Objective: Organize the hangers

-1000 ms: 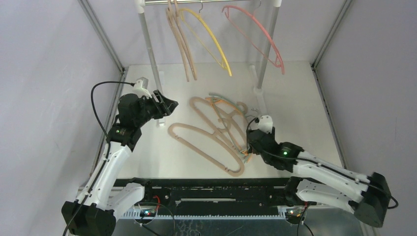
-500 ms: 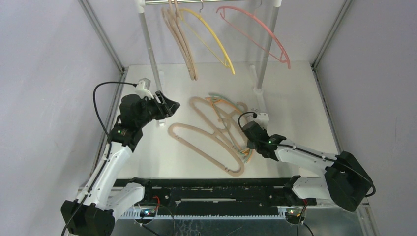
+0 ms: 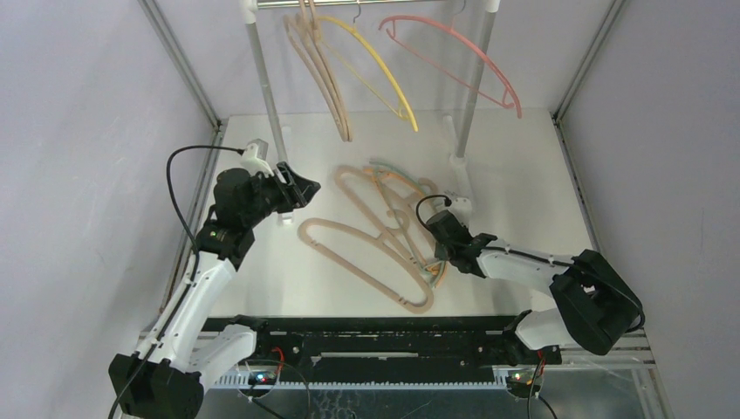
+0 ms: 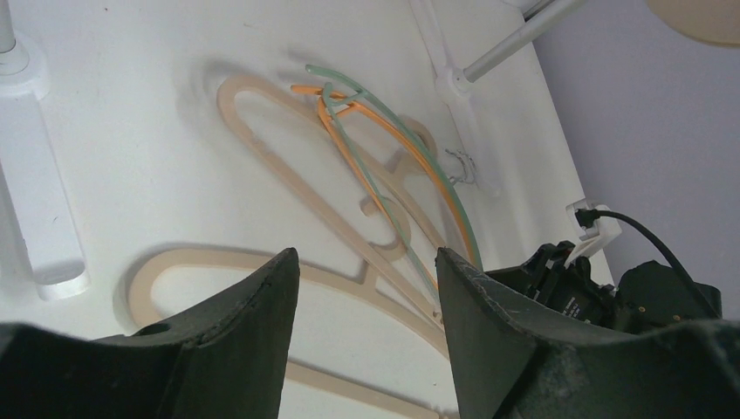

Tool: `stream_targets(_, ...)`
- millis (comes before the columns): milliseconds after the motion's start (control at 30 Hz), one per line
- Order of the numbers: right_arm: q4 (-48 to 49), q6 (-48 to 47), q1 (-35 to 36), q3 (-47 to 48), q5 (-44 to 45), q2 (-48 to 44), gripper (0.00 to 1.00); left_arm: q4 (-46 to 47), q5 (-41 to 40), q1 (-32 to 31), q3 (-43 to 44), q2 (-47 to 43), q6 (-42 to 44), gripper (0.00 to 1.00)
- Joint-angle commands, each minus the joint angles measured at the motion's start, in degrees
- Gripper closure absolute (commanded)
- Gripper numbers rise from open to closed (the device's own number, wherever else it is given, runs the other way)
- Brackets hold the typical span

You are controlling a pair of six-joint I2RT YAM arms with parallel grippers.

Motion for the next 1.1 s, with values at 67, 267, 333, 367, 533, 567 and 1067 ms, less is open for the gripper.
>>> stream_targets(67, 0.6, 0.6, -0.3, 1.5, 2.1, 2.8, 0.68, 2.7, 0.6, -0.4, -0.8, 0.0, 0.1, 0.36)
stream_targets(267, -1.4, 2.3, 0.3, 3.2, 4.7, 6.0, 0.68, 2.8, 0.4, -0.4, -1.0, -0.1, 0.0, 0.36)
stream_targets(333, -1.5, 2.6, 0.6, 3.3, 5.0, 6.4, 0.77, 2.8, 0.4, -0.4, -1.0, -0.1, 0.0, 0.35)
stream_targets(367, -1.5, 2.6, 0.9, 3.3, 5.3, 6.4, 0.84, 2.8, 0.3, -0.4, -1.0, -0.1, 0.0, 0.35)
stream_targets(533, -2.8, 3.3, 2.3, 3.4, 8.1, 6.0, 1.0, 2.8, 0.2, -0.4, -0.9, -0.2, 0.0, 0.34)
stream_targets(567, -3.2, 3.3, 3.0, 3.3, 9.1, 5.4, 1.0, 2.8, 0.2, -0.4, -0.9, -0.2, 0.0, 0.34)
stream_targets(1067, -20.5, 2.5, 13.8, 9.1, 22.3, -11.6, 1.0, 5.1, -1.7, -0.5, -2.2, 0.9, -0.9, 0.2)
